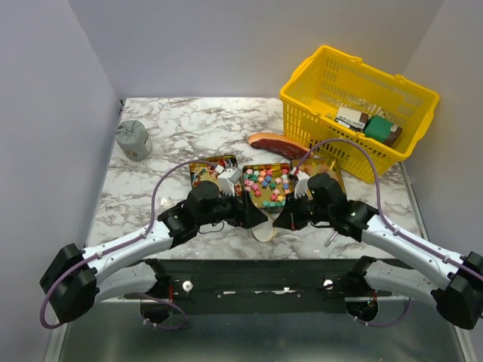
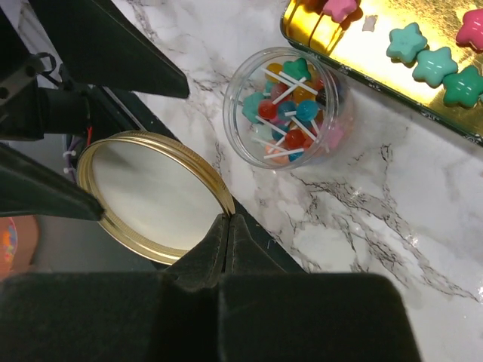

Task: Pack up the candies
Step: Pick up the bottle lid at the center of the board.

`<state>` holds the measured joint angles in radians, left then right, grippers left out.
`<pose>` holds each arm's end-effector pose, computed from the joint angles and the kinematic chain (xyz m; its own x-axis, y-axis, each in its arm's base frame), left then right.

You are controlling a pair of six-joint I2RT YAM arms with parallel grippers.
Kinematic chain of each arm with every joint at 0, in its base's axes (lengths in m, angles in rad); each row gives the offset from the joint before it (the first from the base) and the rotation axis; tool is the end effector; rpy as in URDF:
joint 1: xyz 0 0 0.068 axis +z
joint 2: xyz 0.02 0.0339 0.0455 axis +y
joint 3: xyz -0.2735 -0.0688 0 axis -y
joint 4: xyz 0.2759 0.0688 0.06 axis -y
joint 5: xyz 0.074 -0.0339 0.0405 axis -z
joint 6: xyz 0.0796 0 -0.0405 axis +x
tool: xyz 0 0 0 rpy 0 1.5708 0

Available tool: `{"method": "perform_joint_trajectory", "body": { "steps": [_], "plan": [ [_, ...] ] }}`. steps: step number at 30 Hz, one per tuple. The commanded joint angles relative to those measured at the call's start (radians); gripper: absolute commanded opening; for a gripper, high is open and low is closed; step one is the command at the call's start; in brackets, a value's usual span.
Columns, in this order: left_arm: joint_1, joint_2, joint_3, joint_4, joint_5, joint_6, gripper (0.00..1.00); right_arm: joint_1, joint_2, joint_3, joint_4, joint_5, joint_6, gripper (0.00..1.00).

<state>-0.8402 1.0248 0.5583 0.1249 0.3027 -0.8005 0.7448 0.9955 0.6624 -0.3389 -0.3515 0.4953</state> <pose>0.1777 -0.2338 0.2265 -0.8004 -0.1333 -0.5844 0.4651 0.4770 -0.7458 0.1784 0.2018 0.2169 -0.7993 -0.1300 -0.5867 -0.5167 0.6472 0.5605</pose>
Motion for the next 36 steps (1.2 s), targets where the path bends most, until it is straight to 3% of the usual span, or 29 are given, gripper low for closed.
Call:
{"method": "perform_joint_trajectory", "body": {
  "steps": [1, 6, 7, 12, 14, 16, 18, 24, 29, 33, 36],
  "plan": [
    [-0.051, 0.038, 0.009, -0.005, -0.080, 0.015, 0.74, 0.013, -0.032, 0.014, 0.051, 0.032, 0.019, 0.01],
    [-0.076, 0.086, 0.031, -0.019, -0.062, 0.052, 0.56, 0.013, -0.047, 0.013, 0.026, 0.069, 0.006, 0.01],
    [-0.077, 0.092, 0.041, -0.031, -0.060, 0.061, 0.47, 0.013, -0.049, 0.009, 0.029, 0.078, 0.005, 0.01],
    [-0.080, 0.107, 0.066, -0.050, -0.068, 0.116, 0.24, 0.013, -0.049, 0.013, 0.023, 0.103, 0.011, 0.01],
    [-0.082, 0.107, 0.080, -0.060, -0.077, 0.144, 0.14, 0.013, -0.054, 0.016, 0.014, 0.120, 0.017, 0.10],
    [-0.089, 0.103, 0.098, -0.099, -0.109, 0.199, 0.08, 0.013, -0.089, 0.013, -0.003, 0.158, 0.051, 0.29],
    [-0.102, 0.083, 0.112, -0.123, -0.154, 0.243, 0.08, 0.013, -0.160, 0.003, -0.009, 0.184, 0.090, 0.51],
    [-0.200, 0.023, 0.173, -0.208, -0.396, 0.447, 0.08, 0.011, -0.278, 0.040, -0.048, 0.322, 0.235, 0.48],
    [-0.293, -0.012, 0.190, -0.153, -0.661, 0.613, 0.08, 0.011, -0.085, 0.311, -0.192, 0.328, 0.327, 0.48],
    [-0.345, -0.052, 0.128, 0.034, -0.842, 0.826, 0.09, 0.011, -0.003, 0.439, -0.252, 0.347, 0.425, 0.63],
    [-0.355, -0.046, 0.114, 0.146, -0.911, 0.920, 0.09, 0.011, 0.014, 0.469, -0.201, 0.322, 0.454, 0.69]
  ]
}}
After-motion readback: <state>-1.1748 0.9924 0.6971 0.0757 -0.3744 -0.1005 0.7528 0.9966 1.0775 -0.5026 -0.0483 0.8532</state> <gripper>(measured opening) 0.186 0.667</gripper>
